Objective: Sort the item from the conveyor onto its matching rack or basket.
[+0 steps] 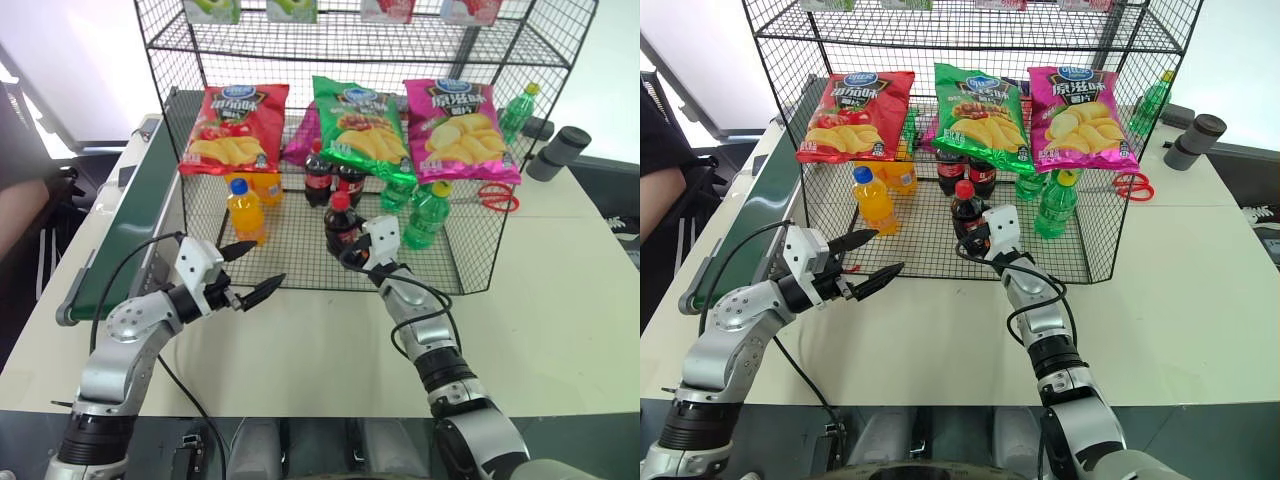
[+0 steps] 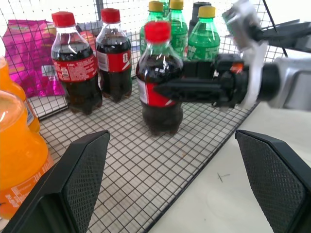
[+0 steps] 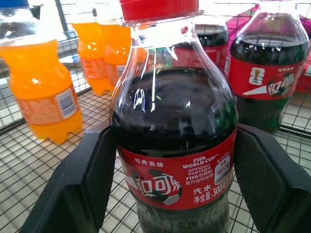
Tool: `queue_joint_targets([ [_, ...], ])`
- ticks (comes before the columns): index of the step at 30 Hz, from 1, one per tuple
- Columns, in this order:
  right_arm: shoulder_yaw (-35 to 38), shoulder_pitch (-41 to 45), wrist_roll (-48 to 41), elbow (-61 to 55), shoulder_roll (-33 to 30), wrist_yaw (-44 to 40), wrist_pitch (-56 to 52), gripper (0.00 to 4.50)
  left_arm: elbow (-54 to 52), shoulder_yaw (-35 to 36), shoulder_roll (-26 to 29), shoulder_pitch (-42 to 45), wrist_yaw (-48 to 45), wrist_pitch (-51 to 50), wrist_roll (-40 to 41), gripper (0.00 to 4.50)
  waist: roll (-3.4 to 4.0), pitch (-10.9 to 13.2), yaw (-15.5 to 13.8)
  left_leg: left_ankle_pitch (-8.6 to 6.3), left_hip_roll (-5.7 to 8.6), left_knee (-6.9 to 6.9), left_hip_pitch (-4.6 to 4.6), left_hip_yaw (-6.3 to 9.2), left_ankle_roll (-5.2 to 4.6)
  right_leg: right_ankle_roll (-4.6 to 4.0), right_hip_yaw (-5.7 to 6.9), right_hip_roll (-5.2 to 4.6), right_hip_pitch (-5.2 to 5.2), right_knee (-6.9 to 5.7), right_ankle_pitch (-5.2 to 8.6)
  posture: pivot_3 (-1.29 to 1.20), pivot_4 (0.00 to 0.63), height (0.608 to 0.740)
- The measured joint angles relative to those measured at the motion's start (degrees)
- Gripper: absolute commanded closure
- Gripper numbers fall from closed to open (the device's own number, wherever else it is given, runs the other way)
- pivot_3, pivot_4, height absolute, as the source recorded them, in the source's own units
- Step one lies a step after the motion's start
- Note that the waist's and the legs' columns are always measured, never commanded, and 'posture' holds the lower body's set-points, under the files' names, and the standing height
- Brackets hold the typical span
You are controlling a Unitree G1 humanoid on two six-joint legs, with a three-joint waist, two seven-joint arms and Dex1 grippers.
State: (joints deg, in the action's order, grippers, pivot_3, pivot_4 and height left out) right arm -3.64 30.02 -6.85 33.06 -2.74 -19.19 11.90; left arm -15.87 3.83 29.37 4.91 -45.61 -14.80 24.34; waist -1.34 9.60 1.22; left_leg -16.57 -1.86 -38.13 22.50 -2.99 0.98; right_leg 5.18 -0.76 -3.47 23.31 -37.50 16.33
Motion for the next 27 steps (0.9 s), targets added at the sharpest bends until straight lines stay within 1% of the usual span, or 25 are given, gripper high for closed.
queue_joint_targets([
  [6,2.2,2.6,-0.8,5.1,1.2,-0.5,2.0,1.53,0.0,-0.8,0.0,0.1,-0.2,0.0,0.0,0.09,0.01,0.0,0.1,0.00,-0.01,0.03,-0.01,0.01,0.01,0.00,0.00,0.00,0.02,-0.02,0.00,0.00,0.150,0.740],
  [8,2.3,2.6,-1.0,5.4,1.4,-1.1,2.3,0.53,0.0,-0.8,0.0,0.2,-0.2,0.0,-0.1,0.00,0.01,0.0,0.2,0.00,-0.01,0.03,-0.01,0.00,0.01,0.00,0.00,-0.01,0.02,-0.02,0.00,0.00,0.150,0.740],
  [9,2.3,2.6,-1.0,5.4,1.4,-1.4,2.5,0.13,0.0,-0.9,0.0,0.2,-0.3,0.0,-0.1,0.00,0.01,0.0,0.3,0.00,-0.01,0.03,-0.01,0.01,0.01,0.00,0.00,-0.02,0.02,-0.03,0.00,0.00,0.150,0.740],
  [10,2.3,2.6,-0.9,5.4,1.4,-1.5,2.9,0.05,0.0,-0.9,0.0,0.2,-0.3,0.0,-0.1,0.00,0.01,0.0,0.5,0.00,-0.01,0.03,-0.02,0.01,0.01,0.00,0.00,-0.02,0.02,-0.04,0.00,0.00,0.150,0.740],
  [14,2.1,2.2,-0.1,4.8,0.9,-1.5,3.6,0.05,0.0,-1.1,-0.1,0.6,-0.2,0.0,-0.1,0.00,0.01,0.0,1.2,0.01,-0.01,0.03,-0.02,0.02,0.02,0.00,0.00,-0.06,0.01,-0.07,0.00,0.00,0.150,0.740],
  [17,1.8,-1.2,0.5,-0.6,-1.7,-2.7,3.4,0.05,0.0,-1.7,-0.2,1.2,0.3,-0.7,-0.2,0.00,0.01,0.0,1.2,0.01,0.00,0.03,-0.02,0.03,0.03,0.00,0.01,-0.09,0.00,-0.06,0.00,0.00,0.150,0.740],
  [19,1.5,-5.5,0.4,-6.7,-4.5,-4.8,2.4,0.05,0.0,-2.4,-0.2,1.6,0.8,-1.4,-0.3,0.00,0.02,0.0,1.0,0.00,0.02,0.04,-0.01,0.04,0.02,0.00,0.01,-0.11,-0.01,-0.04,0.00,0.00,0.150,0.740],
  [22,1.2,-14.0,-1.3,-18.6,-10.5,-10.0,-2.6,0.05,0.0,-3.1,-0.1,2.2,2.0,-3.3,-0.8,0.00,0.02,0.0,1.0,0.00,0.02,0.05,-0.01,0.04,0.02,0.00,0.01,-0.11,-0.03,0.00,0.00,0.00,0.150,0.740],
  [27,2.1,-24.7,-5.4,-34.7,-19.3,-16.4,-10.2,0.05,0.1,-3.4,0.1,2.9,2.2,-4.8,-1.3,0.00,0.07,0.0,1.3,0.00,0.00,0.06,-0.12,0.05,0.01,0.00,-0.01,-0.07,-0.10,-0.04,0.00,0.00,0.150,0.740],
])
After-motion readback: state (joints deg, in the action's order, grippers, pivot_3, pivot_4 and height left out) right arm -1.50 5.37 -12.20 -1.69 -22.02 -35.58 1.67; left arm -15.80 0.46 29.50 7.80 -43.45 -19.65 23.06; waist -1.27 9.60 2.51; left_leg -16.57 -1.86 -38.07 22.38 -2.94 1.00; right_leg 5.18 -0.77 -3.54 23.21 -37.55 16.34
